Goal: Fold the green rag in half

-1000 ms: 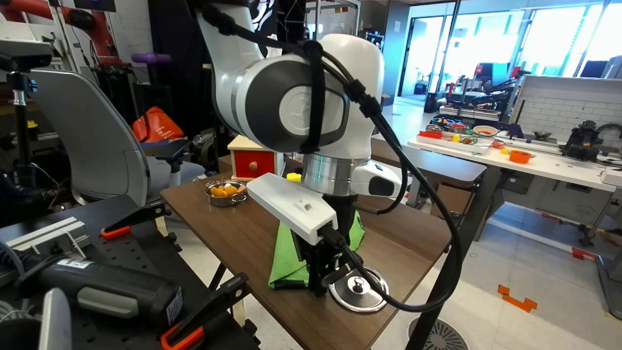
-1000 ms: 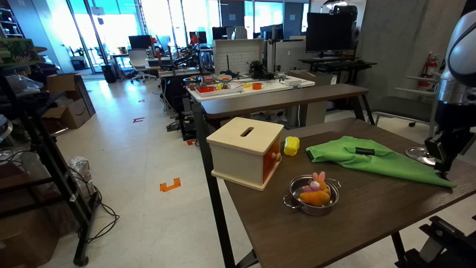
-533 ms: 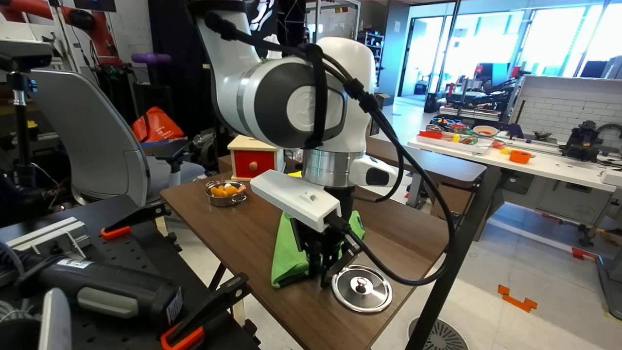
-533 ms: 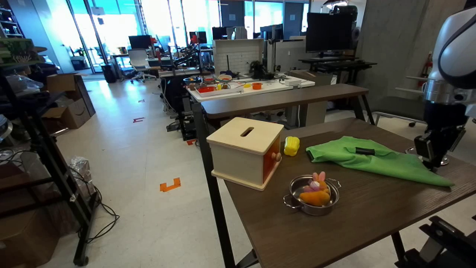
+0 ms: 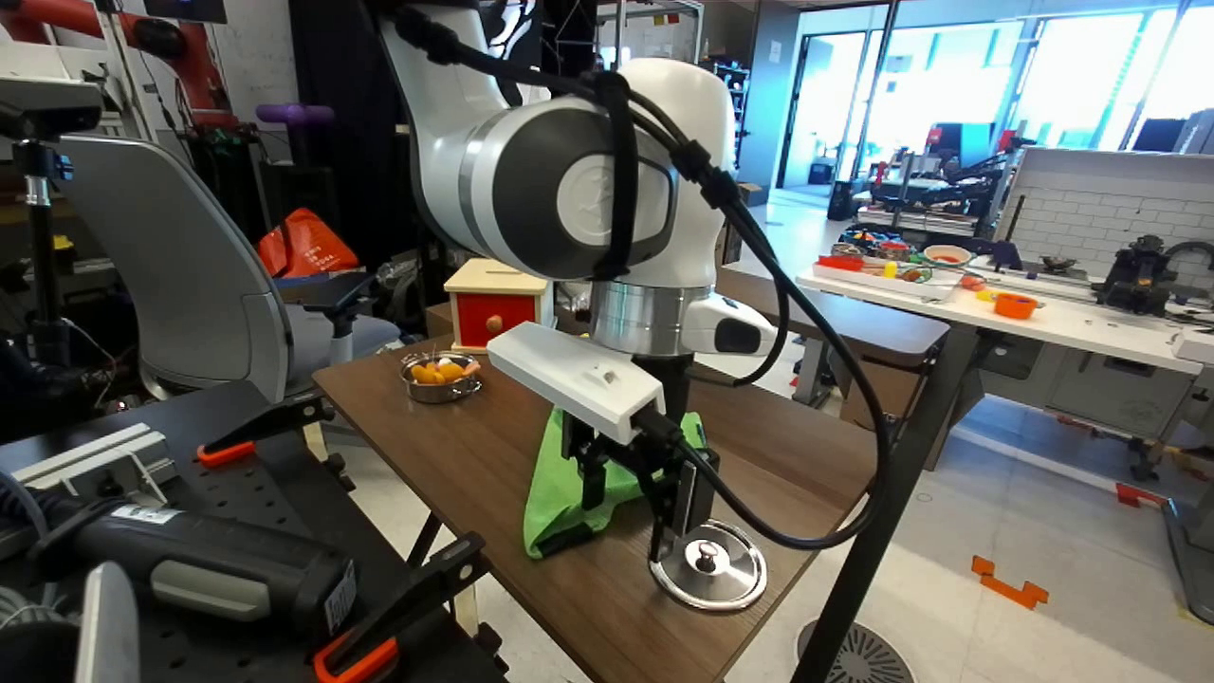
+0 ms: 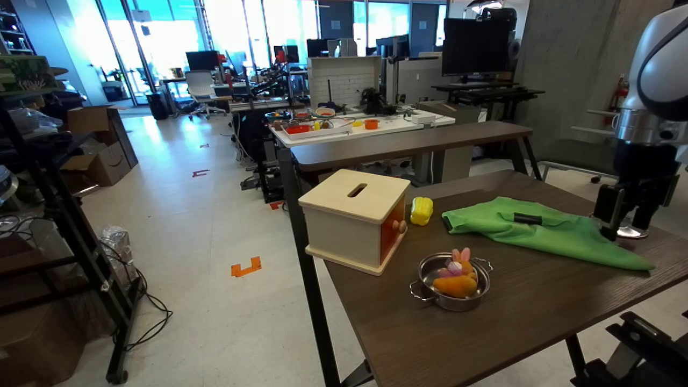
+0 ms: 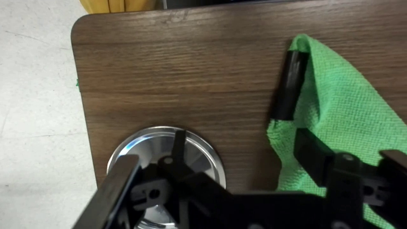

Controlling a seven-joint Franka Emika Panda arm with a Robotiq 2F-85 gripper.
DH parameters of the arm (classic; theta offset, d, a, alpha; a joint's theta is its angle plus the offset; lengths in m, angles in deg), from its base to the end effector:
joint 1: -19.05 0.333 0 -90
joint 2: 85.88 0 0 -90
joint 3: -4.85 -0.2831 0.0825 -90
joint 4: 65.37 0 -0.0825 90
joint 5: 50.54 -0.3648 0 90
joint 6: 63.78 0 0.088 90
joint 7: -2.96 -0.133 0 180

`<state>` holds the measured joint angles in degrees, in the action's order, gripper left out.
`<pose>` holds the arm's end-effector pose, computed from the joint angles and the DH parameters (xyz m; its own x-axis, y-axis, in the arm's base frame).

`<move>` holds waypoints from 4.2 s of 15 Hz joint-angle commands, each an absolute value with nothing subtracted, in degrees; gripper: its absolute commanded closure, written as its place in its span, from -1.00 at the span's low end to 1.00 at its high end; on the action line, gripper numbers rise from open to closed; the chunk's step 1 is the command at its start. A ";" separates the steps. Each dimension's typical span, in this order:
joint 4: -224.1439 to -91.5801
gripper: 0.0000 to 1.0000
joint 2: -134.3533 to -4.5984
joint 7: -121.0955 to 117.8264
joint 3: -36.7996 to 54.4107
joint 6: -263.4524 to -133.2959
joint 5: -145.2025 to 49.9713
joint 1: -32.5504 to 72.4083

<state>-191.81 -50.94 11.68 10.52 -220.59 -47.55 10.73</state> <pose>0.4862 -0.1263 0.0604 0.9954 -0.0303 -0.0905 -0.0249 -0.9979 0.0602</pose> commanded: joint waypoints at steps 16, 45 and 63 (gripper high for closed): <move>-191.97 -0.04 -49.93 13.92 8.36 -218.44 -47.99 7.47; -177.66 0.99 -56.09 22.99 1.65 -203.90 -59.04 7.09; -162.92 0.99 -39.48 18.71 2.14 -200.06 -54.96 11.43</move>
